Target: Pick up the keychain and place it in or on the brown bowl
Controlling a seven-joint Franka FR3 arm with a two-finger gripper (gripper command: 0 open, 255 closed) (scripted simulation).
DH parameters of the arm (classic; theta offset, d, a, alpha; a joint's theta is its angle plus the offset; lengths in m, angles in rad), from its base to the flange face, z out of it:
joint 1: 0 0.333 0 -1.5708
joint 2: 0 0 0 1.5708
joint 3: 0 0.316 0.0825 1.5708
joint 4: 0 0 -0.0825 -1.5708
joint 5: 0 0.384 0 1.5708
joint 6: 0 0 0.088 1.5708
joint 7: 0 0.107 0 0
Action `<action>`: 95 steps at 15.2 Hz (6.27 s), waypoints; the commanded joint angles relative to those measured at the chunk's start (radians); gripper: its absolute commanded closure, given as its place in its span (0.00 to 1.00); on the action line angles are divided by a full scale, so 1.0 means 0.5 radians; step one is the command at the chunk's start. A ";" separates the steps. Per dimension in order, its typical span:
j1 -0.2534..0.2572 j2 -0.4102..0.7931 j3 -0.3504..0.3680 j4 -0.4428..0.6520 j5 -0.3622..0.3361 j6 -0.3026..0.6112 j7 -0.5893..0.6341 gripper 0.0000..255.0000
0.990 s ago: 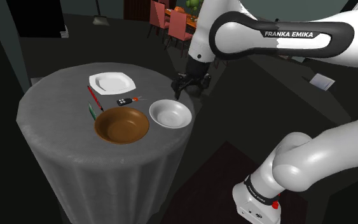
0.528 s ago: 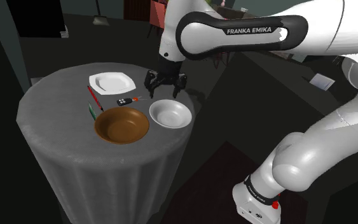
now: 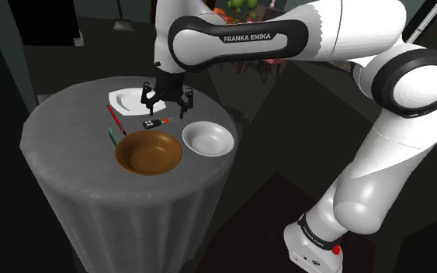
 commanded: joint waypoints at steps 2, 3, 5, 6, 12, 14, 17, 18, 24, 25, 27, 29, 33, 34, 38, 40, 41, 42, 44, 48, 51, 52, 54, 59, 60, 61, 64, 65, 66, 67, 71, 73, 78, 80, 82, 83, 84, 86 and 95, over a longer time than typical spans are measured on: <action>0.068 0.266 -0.010 0.313 -0.101 -0.067 0.179 0.00; 0.096 0.360 -0.019 0.433 -0.132 -0.098 0.232 0.00; 0.106 0.386 -0.027 0.439 -0.139 -0.080 0.244 0.00; 0.106 0.390 -0.028 0.418 -0.141 -0.055 0.246 0.00; 0.103 0.419 -0.036 0.310 -0.156 0.081 0.257 0.00; 0.103 0.420 -0.036 0.310 -0.156 0.081 0.257 0.00; 0.103 0.420 -0.036 0.310 -0.156 0.081 0.257 0.00; 0.103 0.420 -0.036 0.310 -0.156 0.081 0.257 0.00; 0.103 0.420 -0.036 0.311 -0.156 0.080 0.257 1.00; 0.103 0.420 -0.036 0.311 -0.156 0.080 0.257 1.00; 0.103 0.420 -0.036 0.311 -0.156 0.080 0.257 1.00; 0.103 0.420 -0.036 0.311 -0.156 0.080 0.257 1.00; 0.105 0.399 -0.031 0.389 -0.145 -0.017 0.248 1.00; 0.105 0.395 -0.030 0.410 -0.143 -0.042 0.246 1.00; 0.110 0.383 -0.026 0.501 -0.136 -0.144 0.239 1.00; 0.112 0.380 -0.024 0.551 -0.134 -0.196 0.236 1.00; 0.114 0.379 -0.023 0.577 -0.133 -0.222 0.234 1.00; 0.116 0.379 -0.023 0.603 -0.132 -0.249 0.233 1.00; 0.120 0.380 -0.021 0.659 -0.131 -0.304 0.231 1.00; 0.131 0.390 -0.019 0.781 -0.133 -0.416 0.227 1.00; 0.142 0.404 -0.018 0.883 -0.137 -0.504 0.224 1.00; 0.146 0.410 -0.018 0.920 -0.139 -0.534 0.224 1.00; 0.164 0.372 -0.004 0.876 -0.131 -0.528 0.259 1.00; 0.259 0.213 0.064 0.670 -0.098 -0.483 0.442 1.00; 0.280 0.188 0.078 0.639 -0.093 -0.478 0.479 1.00; 0.301 0.165 0.093 0.612 -0.088 -0.474 0.518 1.00; 0.369 0.110 0.140 0.549 -0.078 -0.469 0.636 1.00; 0.394 0.095 0.156 0.534 -0.076 -0.469 0.677 1.00; 0.418 0.083 0.171 0.522 -0.074 -0.470 0.718 1.00; 0.455 0.069 0.197 0.509 -0.073 -0.474 0.781 1.00; 0.445 0.056 0.194 0.384 -0.068 -0.361 0.781 1.00; 0.441 0.052 0.192 0.326 -0.068 -0.306 0.782 1.00; 0.435 0.053 0.189 0.192 -0.071 -0.172 0.788 1.00; 0.433 0.057 0.187 0.143 -0.074 -0.119 0.791 1.00; 0.432 0.063 0.185 0.097 -0.078 -0.068 0.794 1.00; 0.432 0.066 0.185 0.076 -0.080 -0.044 0.796 1.00; 0.432 0.066 0.185 0.075 -0.080 -0.044 0.796 1.00; 0.432 0.066 0.185 0.076 -0.080 -0.044 0.796 1.00; 0.432 0.066 0.185 0.076 -0.080 -0.044 0.796 0.00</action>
